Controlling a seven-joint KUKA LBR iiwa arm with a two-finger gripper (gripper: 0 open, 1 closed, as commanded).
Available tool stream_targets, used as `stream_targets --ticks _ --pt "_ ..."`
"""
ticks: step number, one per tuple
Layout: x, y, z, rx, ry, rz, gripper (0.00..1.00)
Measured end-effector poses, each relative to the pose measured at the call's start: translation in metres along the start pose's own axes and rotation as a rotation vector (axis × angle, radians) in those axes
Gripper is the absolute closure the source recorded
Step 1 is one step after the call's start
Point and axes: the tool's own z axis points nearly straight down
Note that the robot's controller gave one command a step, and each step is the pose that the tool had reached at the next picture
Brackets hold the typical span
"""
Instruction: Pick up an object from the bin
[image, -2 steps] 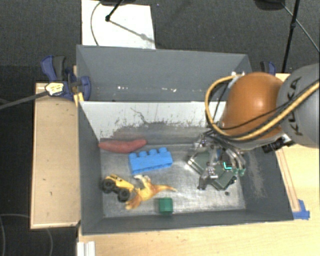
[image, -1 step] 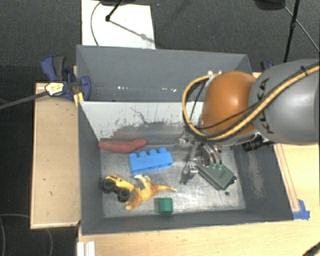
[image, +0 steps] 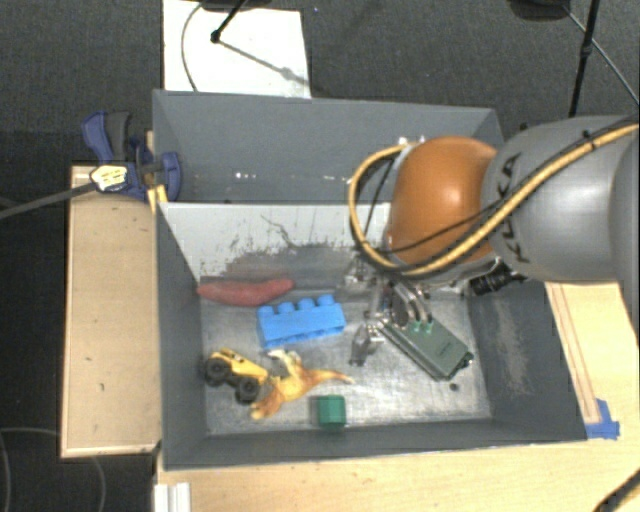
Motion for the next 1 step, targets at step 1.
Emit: stream_targets --ticks 1 --pt "-0.0017 0.0246 -0.0112 0.006 -0.011 -0.102 0.00"
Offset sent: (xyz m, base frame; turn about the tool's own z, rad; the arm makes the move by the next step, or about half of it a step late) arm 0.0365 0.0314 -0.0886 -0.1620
